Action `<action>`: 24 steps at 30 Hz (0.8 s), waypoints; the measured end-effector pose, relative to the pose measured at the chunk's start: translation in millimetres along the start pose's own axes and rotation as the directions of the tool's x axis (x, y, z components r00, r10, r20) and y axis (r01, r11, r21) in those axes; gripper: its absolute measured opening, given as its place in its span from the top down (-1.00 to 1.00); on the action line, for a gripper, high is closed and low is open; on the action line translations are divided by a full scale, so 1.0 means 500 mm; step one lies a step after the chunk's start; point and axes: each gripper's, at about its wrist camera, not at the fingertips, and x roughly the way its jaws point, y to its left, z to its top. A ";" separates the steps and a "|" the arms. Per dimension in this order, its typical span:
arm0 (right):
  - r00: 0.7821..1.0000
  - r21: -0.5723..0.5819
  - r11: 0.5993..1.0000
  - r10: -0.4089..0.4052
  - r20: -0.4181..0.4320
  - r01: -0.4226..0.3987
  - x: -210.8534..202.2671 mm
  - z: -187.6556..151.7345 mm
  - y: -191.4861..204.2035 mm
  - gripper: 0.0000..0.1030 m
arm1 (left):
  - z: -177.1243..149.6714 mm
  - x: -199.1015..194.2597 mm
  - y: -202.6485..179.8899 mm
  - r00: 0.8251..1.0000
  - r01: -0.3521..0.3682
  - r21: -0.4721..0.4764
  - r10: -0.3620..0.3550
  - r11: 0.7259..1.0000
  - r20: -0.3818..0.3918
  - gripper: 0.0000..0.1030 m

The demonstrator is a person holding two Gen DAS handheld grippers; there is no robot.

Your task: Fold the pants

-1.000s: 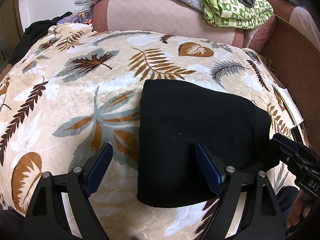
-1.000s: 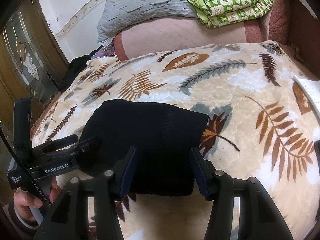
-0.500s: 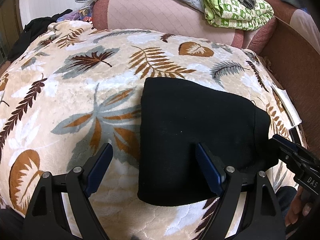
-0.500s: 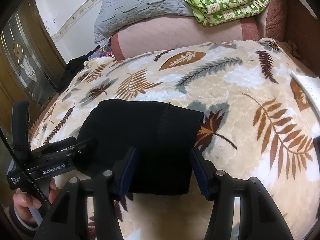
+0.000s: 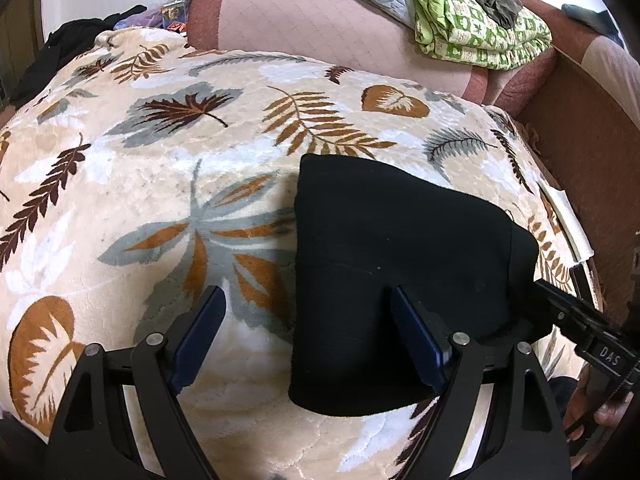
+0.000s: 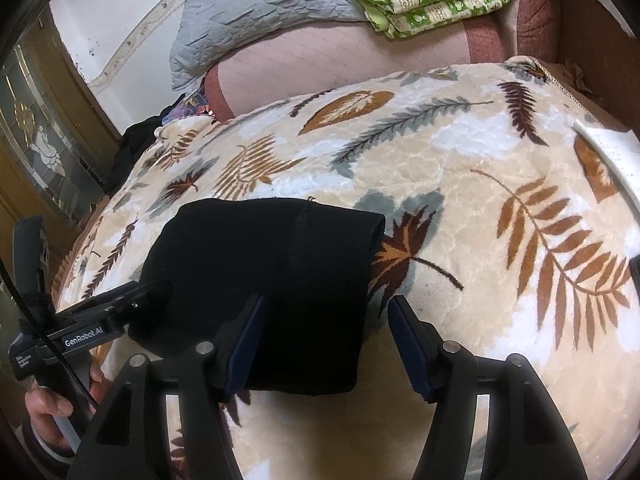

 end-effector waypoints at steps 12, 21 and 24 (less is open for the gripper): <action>0.999 0.039 0.999 0.035 -0.039 -0.033 0.040 0.001 -0.004 -0.31 | 0.027 0.005 0.021 1.000 0.013 -0.016 -0.013 1.000 0.012 -0.66; 0.998 0.053 0.998 0.040 -0.043 -0.038 0.047 0.001 -0.009 -0.40 | 0.029 0.023 0.015 1.000 0.029 0.003 -0.029 1.000 -0.006 -0.70; 0.998 0.049 0.998 0.042 -0.043 -0.040 0.050 0.003 -0.008 -0.42 | 0.029 0.029 0.014 0.999 0.035 0.003 -0.035 0.999 -0.010 -0.74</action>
